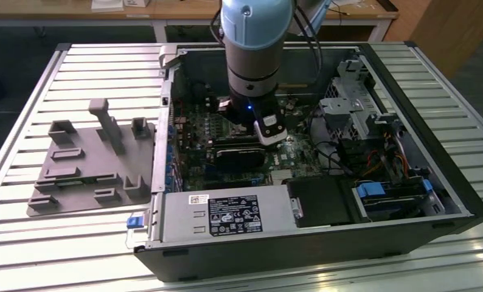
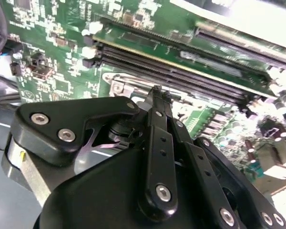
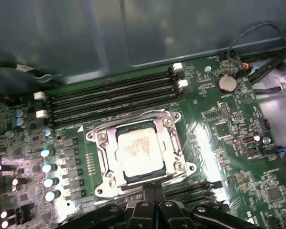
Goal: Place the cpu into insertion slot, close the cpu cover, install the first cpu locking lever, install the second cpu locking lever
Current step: 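Install the second cpu locking lever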
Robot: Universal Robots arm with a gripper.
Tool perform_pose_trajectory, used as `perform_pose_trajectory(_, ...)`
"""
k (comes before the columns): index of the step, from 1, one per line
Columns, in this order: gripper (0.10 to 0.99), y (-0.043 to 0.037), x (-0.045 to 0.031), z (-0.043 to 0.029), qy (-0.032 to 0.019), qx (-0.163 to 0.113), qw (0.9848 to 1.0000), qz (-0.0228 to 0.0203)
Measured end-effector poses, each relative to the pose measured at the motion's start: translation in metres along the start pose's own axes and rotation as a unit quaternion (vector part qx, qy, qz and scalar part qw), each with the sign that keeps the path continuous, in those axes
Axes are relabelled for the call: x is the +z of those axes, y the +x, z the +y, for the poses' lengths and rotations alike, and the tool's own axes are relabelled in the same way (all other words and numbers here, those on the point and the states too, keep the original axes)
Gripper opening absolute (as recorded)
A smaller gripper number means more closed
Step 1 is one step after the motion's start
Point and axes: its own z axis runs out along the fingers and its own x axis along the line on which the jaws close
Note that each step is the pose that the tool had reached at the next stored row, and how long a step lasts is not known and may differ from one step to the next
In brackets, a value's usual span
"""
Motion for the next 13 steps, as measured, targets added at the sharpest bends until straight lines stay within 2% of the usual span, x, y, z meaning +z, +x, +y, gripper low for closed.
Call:
perform_pose_trajectory(2, 0.102, 0.0006, 0.0016, 0.0056, 0.0050, -0.001, 1.0000, -0.0012)
perform_pose_trajectory(4, 0.102, 0.0019, 0.0032, 0.0109, 0.0123, -0.001, 0.9999, -0.0030)
perform_pose_trajectory(7, 0.102, 0.0037, 0.0054, 0.0181, 0.0285, -0.003, 0.9996, -0.0066)
perform_pose_trajectory(9, 0.102, 0.0047, 0.0067, 0.0222, 0.0366, -0.003, 0.9993, -0.0085)
perform_pose_trajectory(13, 0.102, 0.0065, 0.0087, 0.0288, 0.0410, -0.005, 0.9991, -0.0093)
